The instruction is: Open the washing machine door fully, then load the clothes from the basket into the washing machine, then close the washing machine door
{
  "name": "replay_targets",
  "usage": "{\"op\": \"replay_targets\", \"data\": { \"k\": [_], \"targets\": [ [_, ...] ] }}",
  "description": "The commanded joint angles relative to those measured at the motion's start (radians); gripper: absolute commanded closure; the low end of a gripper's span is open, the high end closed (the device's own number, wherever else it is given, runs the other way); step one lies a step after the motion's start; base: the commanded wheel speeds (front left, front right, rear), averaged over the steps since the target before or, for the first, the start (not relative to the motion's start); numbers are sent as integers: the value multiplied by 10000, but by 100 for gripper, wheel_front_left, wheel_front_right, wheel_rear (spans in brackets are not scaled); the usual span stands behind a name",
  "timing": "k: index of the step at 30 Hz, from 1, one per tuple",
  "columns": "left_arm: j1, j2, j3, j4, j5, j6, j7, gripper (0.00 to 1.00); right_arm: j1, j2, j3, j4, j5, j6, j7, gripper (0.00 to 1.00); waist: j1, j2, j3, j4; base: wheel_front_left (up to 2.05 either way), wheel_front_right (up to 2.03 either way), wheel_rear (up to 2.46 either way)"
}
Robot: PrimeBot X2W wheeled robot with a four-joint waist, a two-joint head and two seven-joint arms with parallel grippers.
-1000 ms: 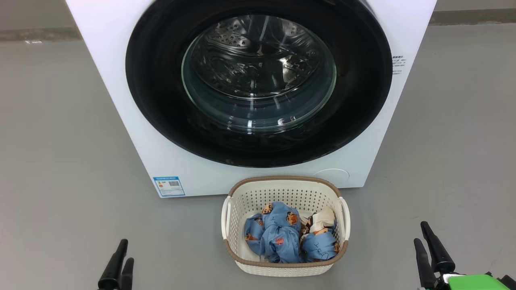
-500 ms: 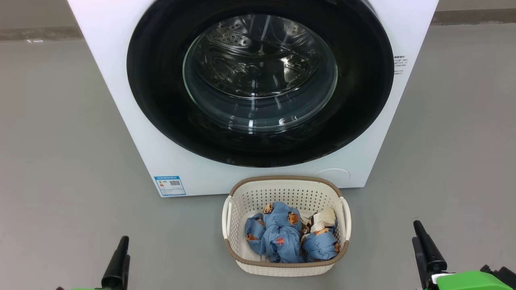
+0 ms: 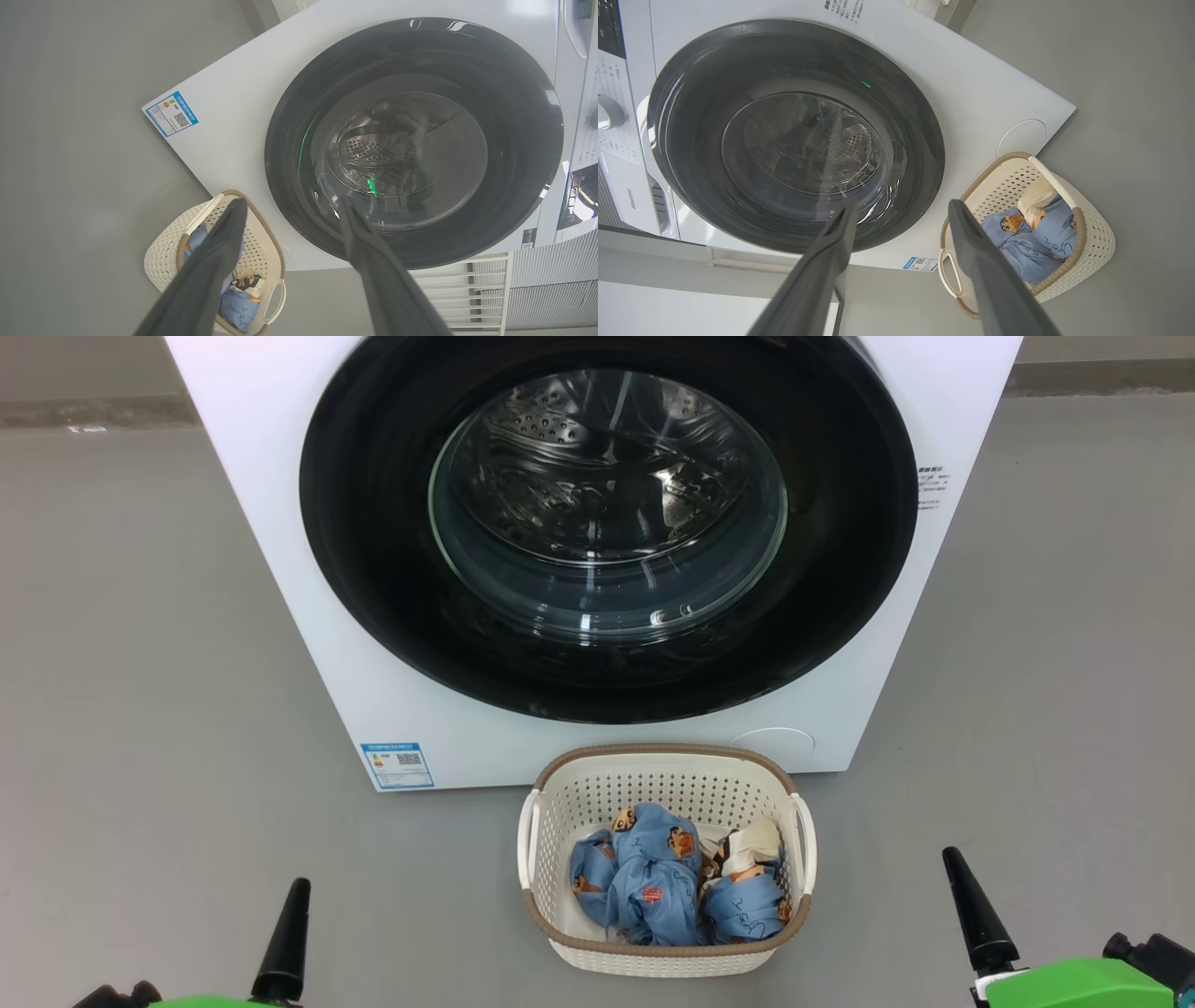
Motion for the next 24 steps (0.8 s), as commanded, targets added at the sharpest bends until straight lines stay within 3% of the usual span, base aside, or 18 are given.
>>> {"op": "replay_targets", "data": {
  "k": [1,24],
  "targets": [
    [-140,225,70,-325,402,-20,-159,0,-273,-148,162,-260,-399,6,-130,0,-1,0,-2,5,0,0,0],
    [-35,313,-243,-466,3522,-26,-843,0,-264,-449,639,-210,-3228,9,-802,0,-1,0,18,67,0,0,0]
  ]
}}
